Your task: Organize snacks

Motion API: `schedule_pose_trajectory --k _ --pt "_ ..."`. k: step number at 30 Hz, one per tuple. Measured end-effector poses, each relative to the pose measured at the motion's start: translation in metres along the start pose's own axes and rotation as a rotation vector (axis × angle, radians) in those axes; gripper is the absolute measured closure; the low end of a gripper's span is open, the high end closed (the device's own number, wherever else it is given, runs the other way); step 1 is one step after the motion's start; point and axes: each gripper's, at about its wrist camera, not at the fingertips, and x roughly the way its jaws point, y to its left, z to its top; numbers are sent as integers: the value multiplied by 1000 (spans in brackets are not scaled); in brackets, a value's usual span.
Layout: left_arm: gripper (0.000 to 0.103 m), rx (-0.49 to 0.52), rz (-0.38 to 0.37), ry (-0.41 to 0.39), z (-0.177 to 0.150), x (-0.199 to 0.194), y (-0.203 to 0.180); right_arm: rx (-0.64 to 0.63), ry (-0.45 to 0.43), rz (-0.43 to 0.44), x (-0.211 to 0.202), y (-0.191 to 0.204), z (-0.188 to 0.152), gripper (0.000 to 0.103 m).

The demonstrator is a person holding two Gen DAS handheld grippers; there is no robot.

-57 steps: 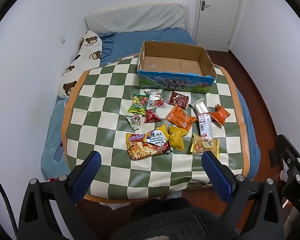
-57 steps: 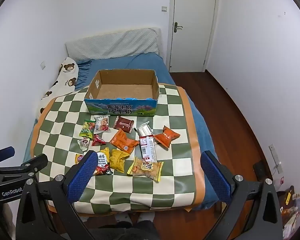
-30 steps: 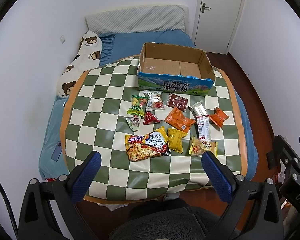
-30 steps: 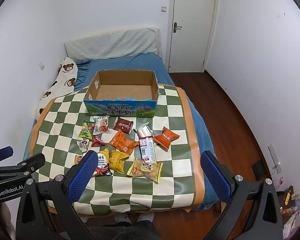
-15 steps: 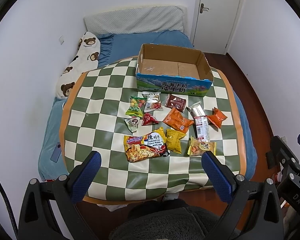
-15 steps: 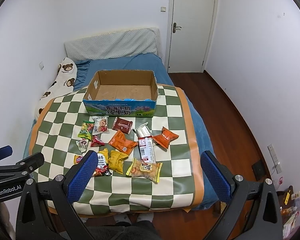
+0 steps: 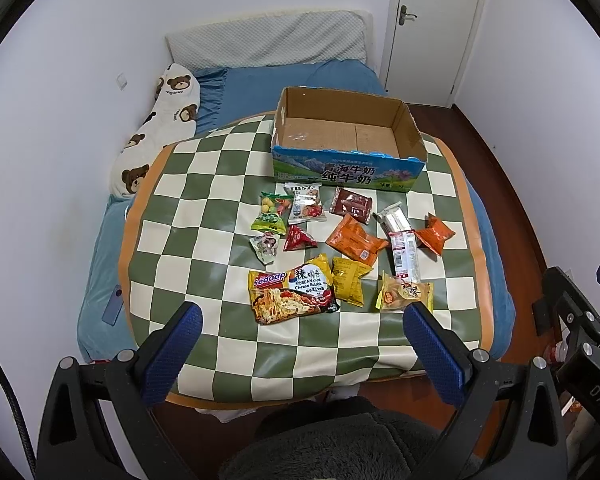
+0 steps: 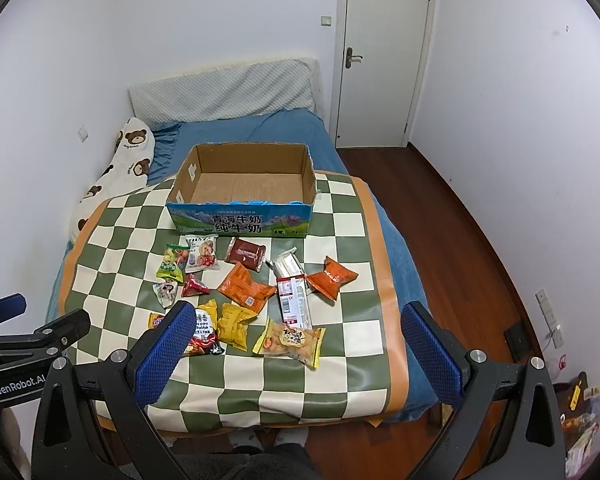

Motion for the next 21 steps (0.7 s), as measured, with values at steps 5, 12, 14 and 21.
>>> schedule_pose_trajectory --k 5,12,14,21 --pt "0 -1 -2 -2 0 0 1 0 -1 -1 -1 1 0 0" --pt "0 -1 -5 -3 -1 0 2 5 -4 0 -3 -1 4 0" --pt "0 1 -8 -1 1 1 1 4 -5 0 -3 -1 4 0" --pt "0 4 -11 0 5 4 2 5 -4 1 -2 -1 3 0"
